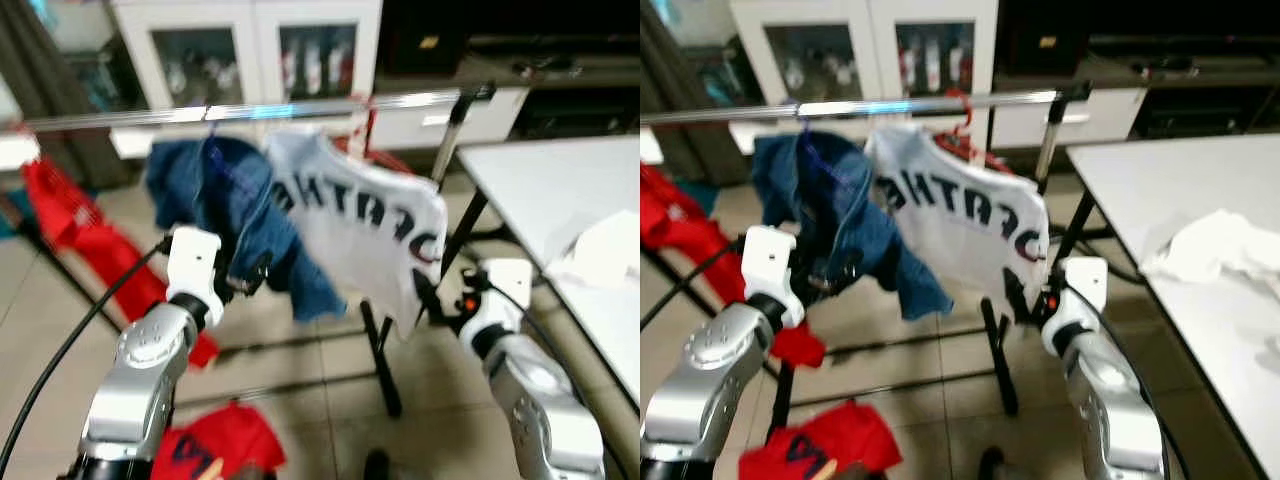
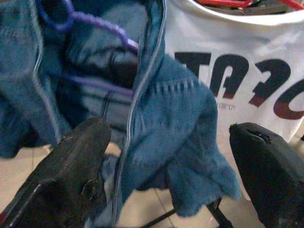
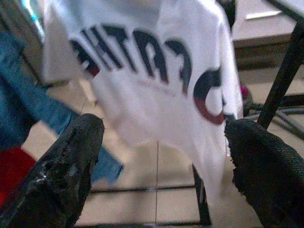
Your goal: Hang hanger
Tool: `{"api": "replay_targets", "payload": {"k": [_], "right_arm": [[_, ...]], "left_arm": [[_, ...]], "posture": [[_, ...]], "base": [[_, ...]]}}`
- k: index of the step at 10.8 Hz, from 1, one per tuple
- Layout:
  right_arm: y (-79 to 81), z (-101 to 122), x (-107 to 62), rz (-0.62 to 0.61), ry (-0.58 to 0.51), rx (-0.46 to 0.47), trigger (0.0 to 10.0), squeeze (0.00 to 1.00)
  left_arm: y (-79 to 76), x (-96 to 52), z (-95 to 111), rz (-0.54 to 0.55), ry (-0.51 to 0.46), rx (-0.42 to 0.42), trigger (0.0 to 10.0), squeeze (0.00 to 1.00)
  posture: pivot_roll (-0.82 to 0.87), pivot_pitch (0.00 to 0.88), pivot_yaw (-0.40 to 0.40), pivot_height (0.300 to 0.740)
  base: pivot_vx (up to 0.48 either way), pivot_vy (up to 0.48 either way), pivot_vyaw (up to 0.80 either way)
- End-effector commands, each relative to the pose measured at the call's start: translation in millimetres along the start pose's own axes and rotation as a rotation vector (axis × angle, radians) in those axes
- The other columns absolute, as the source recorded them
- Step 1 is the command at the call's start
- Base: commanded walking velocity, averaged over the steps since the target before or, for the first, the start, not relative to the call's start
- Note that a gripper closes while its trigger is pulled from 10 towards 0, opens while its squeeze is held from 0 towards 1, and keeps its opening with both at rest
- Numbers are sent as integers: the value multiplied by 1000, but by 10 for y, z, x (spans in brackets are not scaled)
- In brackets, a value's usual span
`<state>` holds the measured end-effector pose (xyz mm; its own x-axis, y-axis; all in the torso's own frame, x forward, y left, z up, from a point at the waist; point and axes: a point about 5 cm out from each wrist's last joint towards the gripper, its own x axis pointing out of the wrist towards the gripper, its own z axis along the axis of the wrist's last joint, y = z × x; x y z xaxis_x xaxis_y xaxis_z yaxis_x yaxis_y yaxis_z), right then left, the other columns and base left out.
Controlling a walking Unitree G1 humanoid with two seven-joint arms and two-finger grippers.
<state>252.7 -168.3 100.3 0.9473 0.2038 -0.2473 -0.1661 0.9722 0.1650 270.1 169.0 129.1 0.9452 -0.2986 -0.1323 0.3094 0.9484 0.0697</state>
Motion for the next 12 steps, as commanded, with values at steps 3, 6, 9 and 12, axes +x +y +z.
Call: {"api": "replay_targets", "payload": {"k": [3, 6, 9, 12], "right_arm": [[-31, 14, -7, -9, 9, -60, 10000, 973], [-87, 29, -10, 12, 2, -80, 10000, 1000], [-186, 59, 10, -75, -48, -119, 10000, 1000], [-219, 65, -30, -81, -108, -72, 10000, 1000]], "left_arm": [[-28, 3, -15, -2, 10, 18, 10000, 0], [-23, 1, 5, -5, -4, 25, 10000, 0], [15, 21, 0, 23, 24, 22, 10000, 0], [-25, 30, -11, 0, 20, 27, 10000, 0]], "posture": [[-21, 29, 8, 740], [-14, 33, 1, 740], [-12, 28, -1, 740], [-15, 17, 2, 740]], "base": [[-262, 0, 0], [0, 0, 533], [0, 0, 800], [0, 0, 698]]}}
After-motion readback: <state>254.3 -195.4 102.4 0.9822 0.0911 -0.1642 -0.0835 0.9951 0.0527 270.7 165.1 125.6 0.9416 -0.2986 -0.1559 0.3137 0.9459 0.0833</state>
